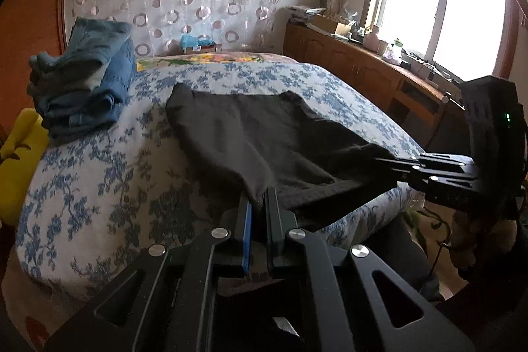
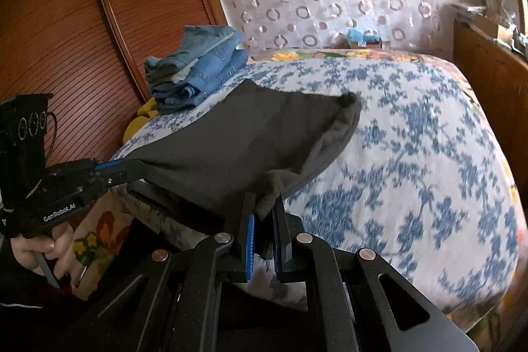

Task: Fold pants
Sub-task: 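Carry the held cuff end over toward the waistband with both tools, then lower the cuff end onto the waistband with both tools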

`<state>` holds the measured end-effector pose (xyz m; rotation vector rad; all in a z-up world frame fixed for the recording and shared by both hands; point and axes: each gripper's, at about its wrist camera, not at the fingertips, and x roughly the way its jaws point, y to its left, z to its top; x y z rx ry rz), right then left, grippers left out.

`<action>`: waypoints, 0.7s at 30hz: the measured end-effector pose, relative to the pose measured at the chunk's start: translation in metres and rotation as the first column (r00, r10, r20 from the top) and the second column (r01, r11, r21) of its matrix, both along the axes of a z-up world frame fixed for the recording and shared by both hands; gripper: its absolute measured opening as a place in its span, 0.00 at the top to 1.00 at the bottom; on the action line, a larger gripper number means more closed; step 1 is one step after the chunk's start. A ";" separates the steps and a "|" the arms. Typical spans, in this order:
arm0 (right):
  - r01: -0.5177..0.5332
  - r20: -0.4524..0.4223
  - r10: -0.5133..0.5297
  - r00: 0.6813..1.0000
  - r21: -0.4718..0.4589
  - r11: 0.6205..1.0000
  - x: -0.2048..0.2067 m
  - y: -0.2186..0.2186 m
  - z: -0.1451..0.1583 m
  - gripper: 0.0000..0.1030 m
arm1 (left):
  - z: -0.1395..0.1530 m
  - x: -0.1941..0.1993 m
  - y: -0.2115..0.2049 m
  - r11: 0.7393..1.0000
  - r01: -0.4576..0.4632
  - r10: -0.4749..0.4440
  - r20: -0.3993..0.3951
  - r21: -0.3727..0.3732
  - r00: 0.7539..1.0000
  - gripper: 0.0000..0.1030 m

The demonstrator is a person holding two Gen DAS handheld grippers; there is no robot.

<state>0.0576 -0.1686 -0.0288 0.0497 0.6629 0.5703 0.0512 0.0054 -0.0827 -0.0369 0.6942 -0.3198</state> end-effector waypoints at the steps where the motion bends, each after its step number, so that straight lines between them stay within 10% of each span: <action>1: 0.003 -0.005 -0.003 1.000 0.001 1.000 0.000 0.000 -0.002 0.92 | -0.002 0.000 -0.001 1.000 -0.001 0.001 -0.002 0.004 1.000 0.93; 21: 0.018 -0.011 -0.018 1.000 -0.018 1.000 -0.005 0.005 -0.022 0.92 | -0.024 -0.006 -0.006 1.000 0.011 -0.010 -0.047 0.018 0.999 0.93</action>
